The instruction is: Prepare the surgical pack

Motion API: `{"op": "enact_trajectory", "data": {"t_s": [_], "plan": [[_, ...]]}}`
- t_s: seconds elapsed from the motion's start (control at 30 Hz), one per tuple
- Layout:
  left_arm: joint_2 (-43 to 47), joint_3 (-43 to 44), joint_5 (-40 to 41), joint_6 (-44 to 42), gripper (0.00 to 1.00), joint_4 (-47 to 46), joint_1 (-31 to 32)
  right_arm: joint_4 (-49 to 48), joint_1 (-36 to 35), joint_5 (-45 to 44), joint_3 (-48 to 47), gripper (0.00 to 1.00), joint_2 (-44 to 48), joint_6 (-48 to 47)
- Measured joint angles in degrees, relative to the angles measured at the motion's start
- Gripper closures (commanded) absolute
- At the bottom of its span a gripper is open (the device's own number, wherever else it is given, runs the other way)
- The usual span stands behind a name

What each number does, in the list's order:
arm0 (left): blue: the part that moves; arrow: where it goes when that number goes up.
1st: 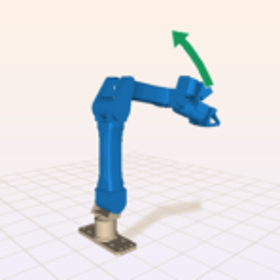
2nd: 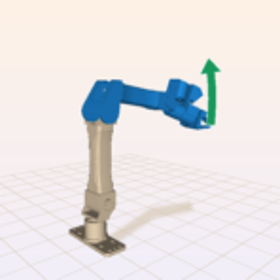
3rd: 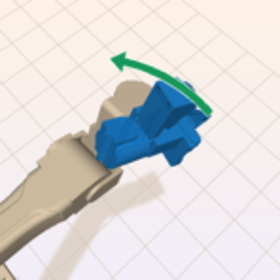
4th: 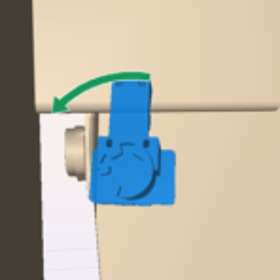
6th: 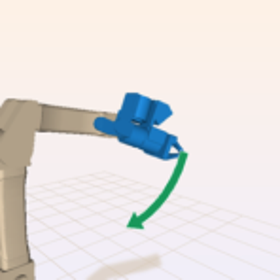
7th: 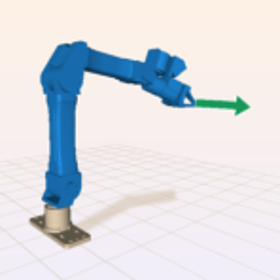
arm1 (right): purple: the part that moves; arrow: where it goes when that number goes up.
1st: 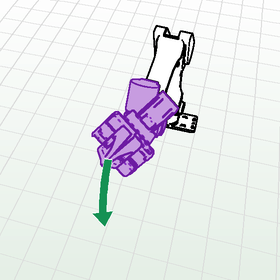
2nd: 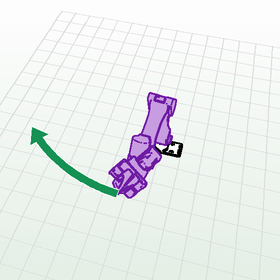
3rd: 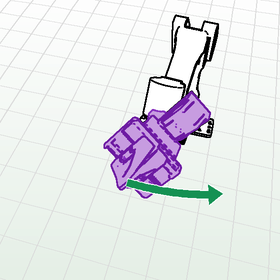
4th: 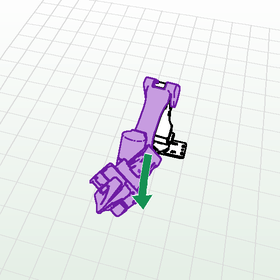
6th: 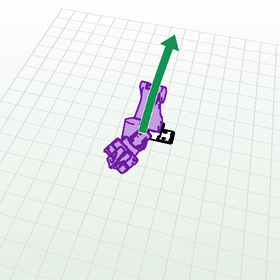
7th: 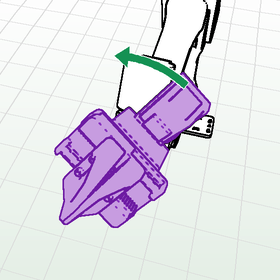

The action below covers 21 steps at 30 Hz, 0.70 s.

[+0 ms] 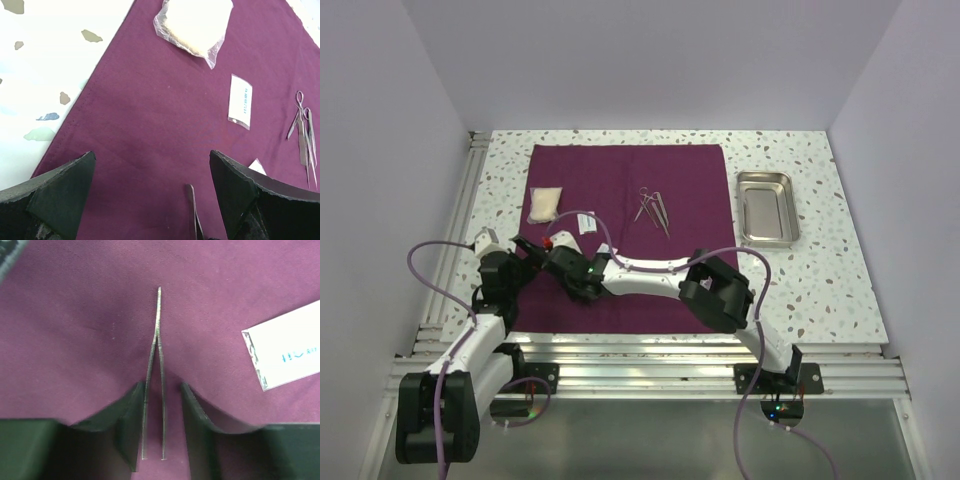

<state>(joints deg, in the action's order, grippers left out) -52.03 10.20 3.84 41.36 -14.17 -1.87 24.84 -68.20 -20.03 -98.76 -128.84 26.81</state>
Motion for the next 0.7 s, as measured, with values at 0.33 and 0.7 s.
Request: {"op": "enact_trajectory", "data": {"t_s": [0.33, 0.7], "plan": [[0.0, 0.0, -0.7, -0.4, 0.00, 0.0, 0.0, -0.5, 0.0, 0.2, 0.3, 0.87, 0.2, 0.7], [-0.2, 0.0, -4.4, -2.0, 0.00, -1.3, 0.0, 0.2, 9.4, 3.0, 7.5, 0.87, 15.0, -0.9]]}}
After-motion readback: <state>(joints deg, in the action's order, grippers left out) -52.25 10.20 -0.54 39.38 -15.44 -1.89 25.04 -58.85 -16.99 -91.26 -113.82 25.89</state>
